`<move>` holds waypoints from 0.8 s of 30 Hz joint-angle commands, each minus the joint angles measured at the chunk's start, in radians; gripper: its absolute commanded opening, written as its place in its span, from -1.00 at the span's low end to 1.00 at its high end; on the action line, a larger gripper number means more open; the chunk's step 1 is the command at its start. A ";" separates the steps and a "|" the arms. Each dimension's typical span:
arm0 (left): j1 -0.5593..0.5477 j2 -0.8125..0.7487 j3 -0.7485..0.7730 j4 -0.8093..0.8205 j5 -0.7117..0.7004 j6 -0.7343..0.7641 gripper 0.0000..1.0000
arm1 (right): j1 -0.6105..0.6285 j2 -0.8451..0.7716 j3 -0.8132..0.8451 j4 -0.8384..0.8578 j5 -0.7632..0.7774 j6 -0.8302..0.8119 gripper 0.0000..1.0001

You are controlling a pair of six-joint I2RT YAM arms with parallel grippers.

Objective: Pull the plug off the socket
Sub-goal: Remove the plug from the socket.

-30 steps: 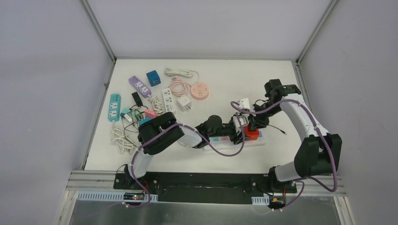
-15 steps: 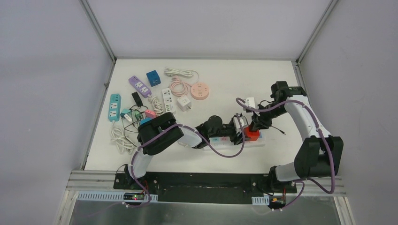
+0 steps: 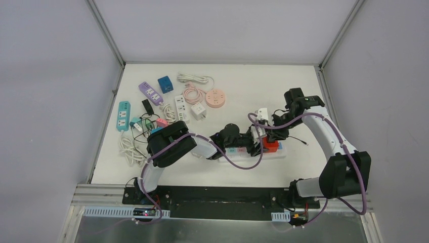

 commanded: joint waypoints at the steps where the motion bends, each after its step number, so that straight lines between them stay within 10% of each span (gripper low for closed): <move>1: -0.012 -0.006 -0.009 -0.088 -0.036 0.026 -1.00 | -0.045 -0.028 0.014 -0.006 -0.112 -0.016 -1.00; 24: -0.011 -0.016 -0.009 -0.135 -0.049 0.028 -1.00 | -0.102 -0.038 -0.001 -0.037 -0.171 -0.014 -1.00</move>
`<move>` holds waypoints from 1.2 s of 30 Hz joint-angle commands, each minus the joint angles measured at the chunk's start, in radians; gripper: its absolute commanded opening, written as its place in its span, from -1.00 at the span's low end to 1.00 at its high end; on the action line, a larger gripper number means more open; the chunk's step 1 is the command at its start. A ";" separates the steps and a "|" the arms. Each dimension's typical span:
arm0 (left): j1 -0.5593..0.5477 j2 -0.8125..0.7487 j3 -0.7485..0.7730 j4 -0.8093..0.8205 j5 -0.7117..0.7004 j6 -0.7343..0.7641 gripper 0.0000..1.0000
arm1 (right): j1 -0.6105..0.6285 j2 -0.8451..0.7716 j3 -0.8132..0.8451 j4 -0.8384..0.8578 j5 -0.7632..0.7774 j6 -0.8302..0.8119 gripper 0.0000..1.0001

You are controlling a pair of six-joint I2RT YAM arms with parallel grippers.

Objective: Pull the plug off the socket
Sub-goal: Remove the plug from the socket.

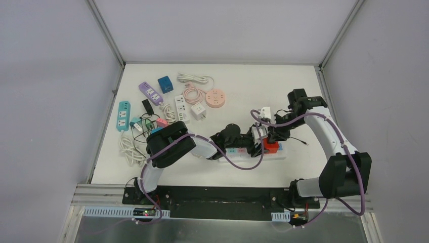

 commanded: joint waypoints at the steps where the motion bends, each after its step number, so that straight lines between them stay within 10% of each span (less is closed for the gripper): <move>1: -0.004 -0.007 -0.014 -0.099 -0.042 0.021 -1.00 | -0.093 -0.028 0.009 -0.052 -0.132 -0.064 -1.00; 16: -0.004 -0.004 0.001 -0.130 -0.037 0.024 -1.00 | 0.091 -0.014 0.063 0.037 -0.158 0.086 -1.00; 29: -0.004 -0.007 -0.012 -0.125 -0.054 0.023 -1.00 | -0.194 -0.014 0.025 -0.155 -0.163 -0.180 -1.00; 36: -0.004 -0.006 -0.003 -0.145 -0.051 0.026 -1.00 | 0.032 -0.070 -0.010 0.046 -0.192 0.062 -1.00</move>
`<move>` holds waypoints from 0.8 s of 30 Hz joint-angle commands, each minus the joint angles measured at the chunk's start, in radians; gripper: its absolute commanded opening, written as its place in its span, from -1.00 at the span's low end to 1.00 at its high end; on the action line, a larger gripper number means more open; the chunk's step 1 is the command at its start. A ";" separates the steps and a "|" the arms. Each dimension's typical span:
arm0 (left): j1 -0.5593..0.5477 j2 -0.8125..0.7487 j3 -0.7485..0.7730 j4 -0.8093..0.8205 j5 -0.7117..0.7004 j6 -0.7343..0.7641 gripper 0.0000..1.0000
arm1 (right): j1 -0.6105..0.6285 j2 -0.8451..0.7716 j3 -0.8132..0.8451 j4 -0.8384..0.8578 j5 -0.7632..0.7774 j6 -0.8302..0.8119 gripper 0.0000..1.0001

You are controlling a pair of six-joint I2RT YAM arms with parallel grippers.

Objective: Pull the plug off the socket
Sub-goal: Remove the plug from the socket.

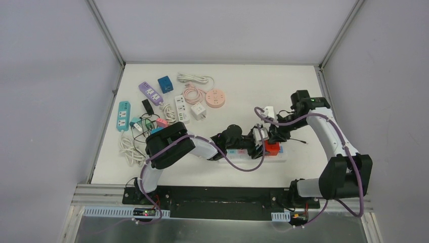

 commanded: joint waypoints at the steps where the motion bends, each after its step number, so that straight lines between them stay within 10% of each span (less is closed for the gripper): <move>1: 0.008 0.007 -0.011 -0.104 -0.048 0.020 -1.00 | 0.156 -0.063 0.003 0.136 -0.065 0.163 -1.00; 19: 0.009 -0.025 0.006 -0.148 -0.052 0.009 -1.00 | -0.132 -0.008 0.189 -0.122 -0.061 -0.022 -1.00; 24: 0.009 -0.052 0.021 -0.182 -0.074 -0.017 -0.40 | -0.166 0.012 0.230 -0.062 -0.061 0.078 -1.00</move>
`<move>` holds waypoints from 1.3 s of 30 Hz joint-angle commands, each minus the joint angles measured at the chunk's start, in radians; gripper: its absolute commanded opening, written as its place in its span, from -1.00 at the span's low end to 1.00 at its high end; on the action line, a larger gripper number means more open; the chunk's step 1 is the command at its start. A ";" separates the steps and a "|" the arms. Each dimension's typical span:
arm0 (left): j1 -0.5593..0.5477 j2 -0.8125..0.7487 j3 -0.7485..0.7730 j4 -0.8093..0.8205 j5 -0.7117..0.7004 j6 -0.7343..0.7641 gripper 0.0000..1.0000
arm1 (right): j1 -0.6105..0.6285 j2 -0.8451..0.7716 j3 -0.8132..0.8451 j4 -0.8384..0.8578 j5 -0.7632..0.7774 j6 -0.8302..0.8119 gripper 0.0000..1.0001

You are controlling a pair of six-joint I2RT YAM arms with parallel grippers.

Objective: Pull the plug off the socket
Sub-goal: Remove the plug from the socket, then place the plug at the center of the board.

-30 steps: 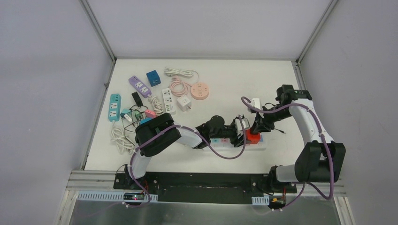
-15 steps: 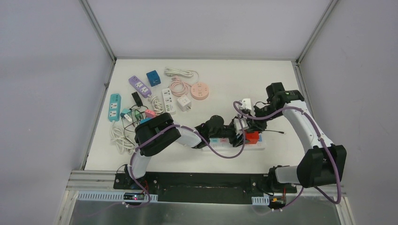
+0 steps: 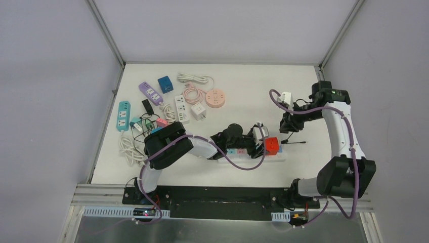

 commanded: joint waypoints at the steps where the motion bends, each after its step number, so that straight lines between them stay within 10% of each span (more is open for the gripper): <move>1: 0.003 -0.042 0.022 -0.144 -0.064 -0.012 -0.19 | -0.024 0.013 0.067 0.059 -0.045 0.111 -1.00; 13: 0.007 -0.131 0.062 -0.203 -0.105 -0.065 0.95 | -0.028 0.059 0.172 0.307 -0.101 0.648 -1.00; 23: 0.063 -0.320 0.045 -0.312 -0.166 -0.197 0.98 | -0.074 0.065 0.189 0.505 -0.058 1.336 -1.00; 31: 0.274 -0.395 0.124 -0.460 0.019 -0.655 0.98 | -0.136 0.090 0.120 0.554 -0.203 1.608 -1.00; 39: 0.258 -0.361 0.289 -0.578 0.032 -0.527 0.98 | -0.135 0.100 0.002 0.726 -0.301 1.825 -1.00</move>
